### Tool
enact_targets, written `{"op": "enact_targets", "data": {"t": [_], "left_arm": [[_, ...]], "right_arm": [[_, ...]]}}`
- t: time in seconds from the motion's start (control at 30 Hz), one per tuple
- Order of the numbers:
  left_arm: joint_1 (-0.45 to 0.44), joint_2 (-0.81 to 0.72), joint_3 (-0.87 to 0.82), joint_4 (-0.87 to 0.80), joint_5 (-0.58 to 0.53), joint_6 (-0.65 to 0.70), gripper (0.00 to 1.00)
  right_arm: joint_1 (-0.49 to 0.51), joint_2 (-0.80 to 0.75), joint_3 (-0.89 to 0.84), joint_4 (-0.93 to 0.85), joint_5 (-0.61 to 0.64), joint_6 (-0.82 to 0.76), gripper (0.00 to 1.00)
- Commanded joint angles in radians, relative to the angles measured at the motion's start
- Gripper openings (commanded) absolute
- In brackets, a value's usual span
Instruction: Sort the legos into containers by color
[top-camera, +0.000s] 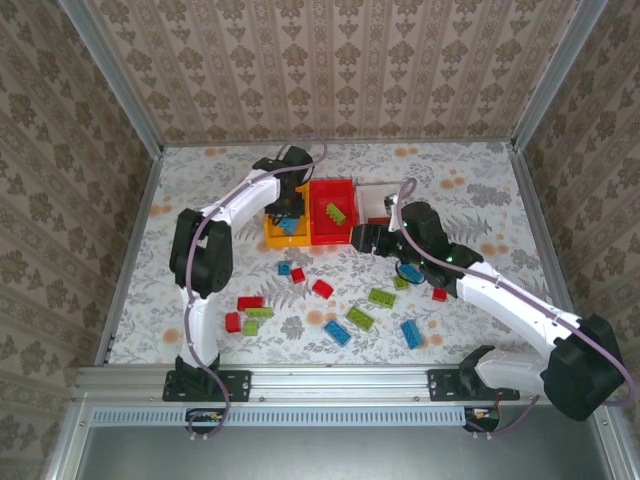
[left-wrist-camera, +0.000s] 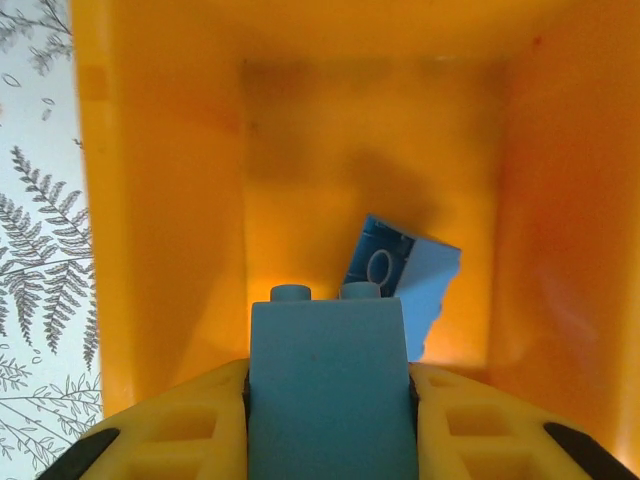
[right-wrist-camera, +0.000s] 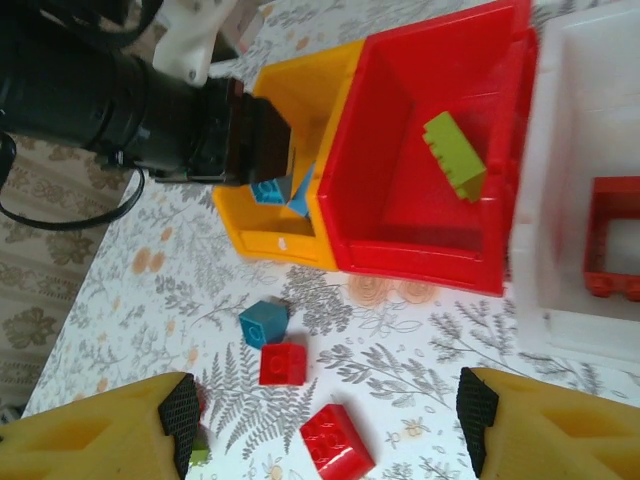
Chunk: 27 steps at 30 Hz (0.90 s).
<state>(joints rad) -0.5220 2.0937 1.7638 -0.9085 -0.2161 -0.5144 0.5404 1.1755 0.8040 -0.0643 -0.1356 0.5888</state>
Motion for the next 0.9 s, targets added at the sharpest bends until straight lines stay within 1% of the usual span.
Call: {"op": "enact_targets", "data": {"t": [0.0, 0.07, 0.2, 0.27, 0.37, 0.47, 0.53, 0.63, 0.7, 0.77, 0.87], "left_arm": [[0.007, 0.003, 0.039, -0.060, -0.016, 0.036, 0.34], [0.002, 0.009, 0.040, -0.059, -0.006, 0.035, 0.43], [-0.007, -0.005, 0.043, -0.069, -0.011, 0.031, 0.59], [-0.012, -0.028, 0.038, -0.067, -0.012, 0.030, 0.62], [-0.022, -0.077, 0.029, -0.060, -0.011, 0.020, 0.64], [-0.048, -0.160, 0.002, -0.033, 0.007, 0.015, 0.67], [-0.079, -0.231, -0.049, 0.024, 0.042, 0.033, 0.67], [-0.139, -0.380, -0.191, 0.183, 0.143, 0.088, 0.67], [-0.170, -0.472, -0.299, 0.304, 0.273, 0.112, 0.66], [-0.195, -0.540, -0.391, 0.392, 0.375, 0.116, 0.65], [-0.236, -0.612, -0.494, 0.456, 0.451, 0.118, 0.65]], "right_arm": [[-0.026, -0.055, -0.037, -0.068, 0.055, 0.019, 0.73], [-0.040, -0.075, -0.050, -0.103, 0.072, 0.019, 0.74], [-0.066, -0.109, -0.057, -0.205, 0.146, 0.008, 0.77], [-0.087, -0.119, -0.051, -0.294, 0.212, 0.022, 0.79], [-0.156, -0.109, -0.039, -0.463, 0.276, 0.074, 0.79], [-0.224, -0.081, -0.032, -0.634, 0.303, 0.124, 0.78], [-0.252, -0.063, -0.040, -0.699, 0.313, 0.146, 0.77], [-0.290, -0.037, -0.071, -0.736, 0.285, 0.157, 0.74], [-0.316, -0.017, -0.097, -0.728, 0.251, 0.157, 0.74], [-0.332, 0.011, -0.116, -0.706, 0.215, 0.152, 0.73], [-0.338, 0.067, -0.133, -0.672, 0.192, 0.143, 0.72]]}}
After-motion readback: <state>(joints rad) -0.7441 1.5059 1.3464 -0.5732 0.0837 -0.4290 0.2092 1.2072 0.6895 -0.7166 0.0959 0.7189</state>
